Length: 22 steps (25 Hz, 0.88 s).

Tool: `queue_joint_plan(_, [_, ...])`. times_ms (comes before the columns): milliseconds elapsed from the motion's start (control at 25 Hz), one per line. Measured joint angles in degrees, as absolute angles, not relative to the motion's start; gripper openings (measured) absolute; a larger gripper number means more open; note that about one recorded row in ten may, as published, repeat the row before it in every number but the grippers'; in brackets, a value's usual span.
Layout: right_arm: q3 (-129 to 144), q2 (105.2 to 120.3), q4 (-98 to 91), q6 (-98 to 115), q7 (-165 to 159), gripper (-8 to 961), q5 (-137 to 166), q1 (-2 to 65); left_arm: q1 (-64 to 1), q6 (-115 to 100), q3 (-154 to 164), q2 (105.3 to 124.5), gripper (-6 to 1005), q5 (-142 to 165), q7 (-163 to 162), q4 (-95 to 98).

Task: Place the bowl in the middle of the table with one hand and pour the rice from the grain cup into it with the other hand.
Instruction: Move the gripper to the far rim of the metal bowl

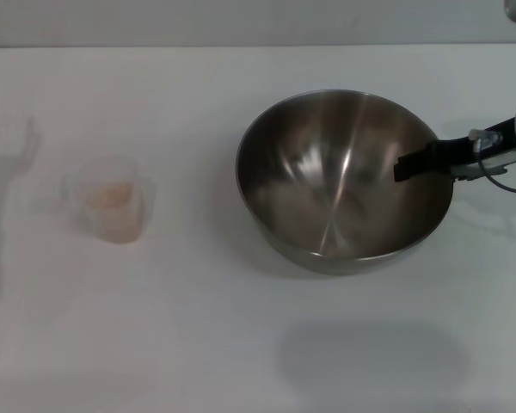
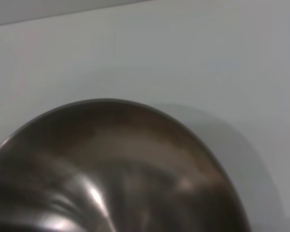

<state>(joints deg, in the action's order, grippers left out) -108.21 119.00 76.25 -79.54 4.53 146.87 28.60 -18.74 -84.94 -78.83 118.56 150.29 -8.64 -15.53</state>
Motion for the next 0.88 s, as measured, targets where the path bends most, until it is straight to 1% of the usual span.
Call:
queue_joint_plan(360, [-108.3,118.85,75.9,-79.7,5.4,587,145.6,28.6,-18.3,-86.0,-78.9,118.56,846,150.3,-8.8,-15.5])
queue_joint_plan(560, [-108.1,118.83,75.9,-80.0,5.4,377,145.6,28.6,-18.2,-86.8,-78.9,118.56,846,150.3,-8.9,-15.4])
queue_joint_plan(760, [-108.0,118.87,77.4,-80.1,6.0,139,145.8,28.1,-17.9,-86.9,-78.9,118.56,845,150.3,-8.9,-15.5])
queue_joint_plan(880, [-108.0,118.88,77.4,-80.2,6.1,84,145.8,28.1,-17.9,-87.0,-78.9,118.57,845,150.3,-8.9,-15.5])
